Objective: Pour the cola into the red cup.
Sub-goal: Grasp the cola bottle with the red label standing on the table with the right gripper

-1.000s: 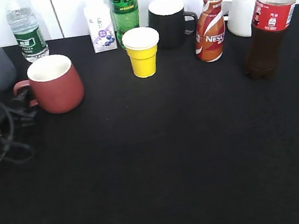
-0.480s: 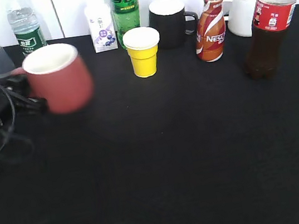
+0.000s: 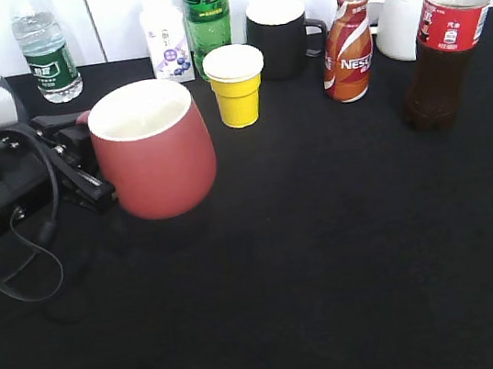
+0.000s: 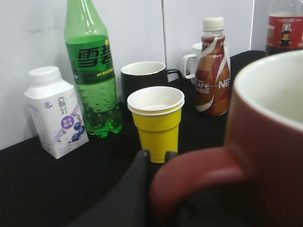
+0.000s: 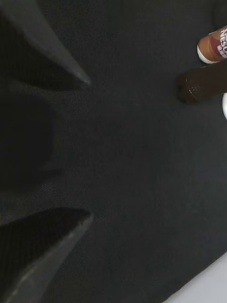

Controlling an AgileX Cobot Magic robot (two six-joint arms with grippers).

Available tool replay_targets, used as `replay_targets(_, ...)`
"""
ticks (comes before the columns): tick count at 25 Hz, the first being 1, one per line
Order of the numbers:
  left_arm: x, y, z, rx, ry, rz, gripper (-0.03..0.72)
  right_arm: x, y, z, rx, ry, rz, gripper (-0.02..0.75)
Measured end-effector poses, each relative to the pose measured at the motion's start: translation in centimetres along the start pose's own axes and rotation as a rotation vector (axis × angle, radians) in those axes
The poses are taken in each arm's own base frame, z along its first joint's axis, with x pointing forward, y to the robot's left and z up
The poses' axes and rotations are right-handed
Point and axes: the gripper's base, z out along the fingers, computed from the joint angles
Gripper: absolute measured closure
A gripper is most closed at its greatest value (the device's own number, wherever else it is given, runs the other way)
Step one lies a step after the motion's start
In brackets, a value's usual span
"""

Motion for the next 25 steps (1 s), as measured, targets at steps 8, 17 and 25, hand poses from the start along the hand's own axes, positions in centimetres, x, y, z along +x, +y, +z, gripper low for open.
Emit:
replay_targets(8, 0.1, 0.0, 0.0, -0.001, 0.007, -0.001, 0.634, -7.6, 1.6, 7.6, -0.045, -0.158, -0.064, 0.153)
replay_targets(17, 0.3, 0.0, 0.0, -0.005, 0.029, -0.002, 0.634, -3.7, 3.1, 20.9, -0.16, -0.276, -0.115, 0.153)
replay_targets(25, 0.3, 0.1, 0.0, -0.006, 0.031, -0.002, 0.634, -1.3, 5.1, 29.2, -0.352, -0.192, -0.078, 0.066)
